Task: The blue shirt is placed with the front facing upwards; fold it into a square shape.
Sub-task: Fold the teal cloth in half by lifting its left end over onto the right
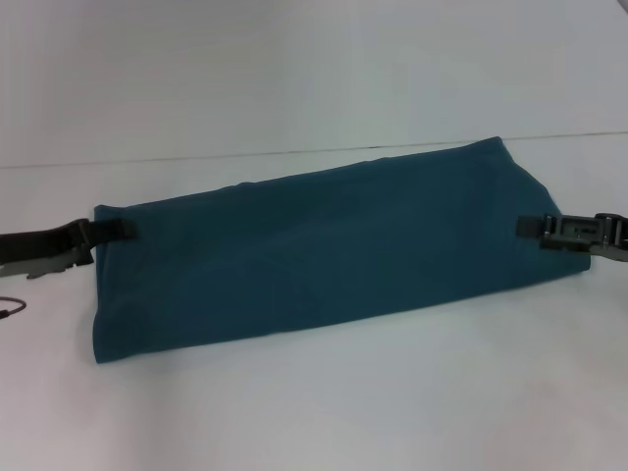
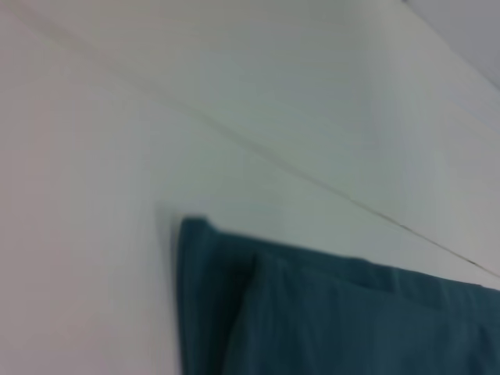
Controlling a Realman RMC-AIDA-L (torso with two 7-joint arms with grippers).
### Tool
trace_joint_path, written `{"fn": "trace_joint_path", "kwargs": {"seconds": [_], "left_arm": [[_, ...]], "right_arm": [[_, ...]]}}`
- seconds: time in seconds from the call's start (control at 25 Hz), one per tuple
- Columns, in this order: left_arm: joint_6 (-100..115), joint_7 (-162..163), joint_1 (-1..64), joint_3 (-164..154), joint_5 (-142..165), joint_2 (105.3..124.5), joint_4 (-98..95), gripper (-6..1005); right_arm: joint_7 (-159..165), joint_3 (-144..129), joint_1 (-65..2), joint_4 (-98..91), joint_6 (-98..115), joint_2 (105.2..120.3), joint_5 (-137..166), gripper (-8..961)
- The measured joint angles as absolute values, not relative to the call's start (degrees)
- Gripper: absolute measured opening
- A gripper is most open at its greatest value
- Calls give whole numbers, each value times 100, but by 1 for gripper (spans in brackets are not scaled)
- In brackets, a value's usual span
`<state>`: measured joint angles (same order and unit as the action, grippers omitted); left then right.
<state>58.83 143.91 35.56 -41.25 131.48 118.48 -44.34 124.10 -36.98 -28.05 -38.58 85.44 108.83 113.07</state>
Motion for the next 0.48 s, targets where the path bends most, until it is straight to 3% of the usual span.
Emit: {"fn": "trace_joint_path", "kwargs": {"seconds": [0.12, 0.48], "left_arm": [[5609, 14387, 3597, -4154, 13349, 11977, -4461, 878], [5385, 14864, 3753, -4272, 13935, 12007, -4195, 878]], "right_arm": [[12410, -3690, -2804, -3858, 8541, 10872, 11309, 885], [12450, -3668, -2807, -3858, 8551, 10839, 11312, 885]]}}
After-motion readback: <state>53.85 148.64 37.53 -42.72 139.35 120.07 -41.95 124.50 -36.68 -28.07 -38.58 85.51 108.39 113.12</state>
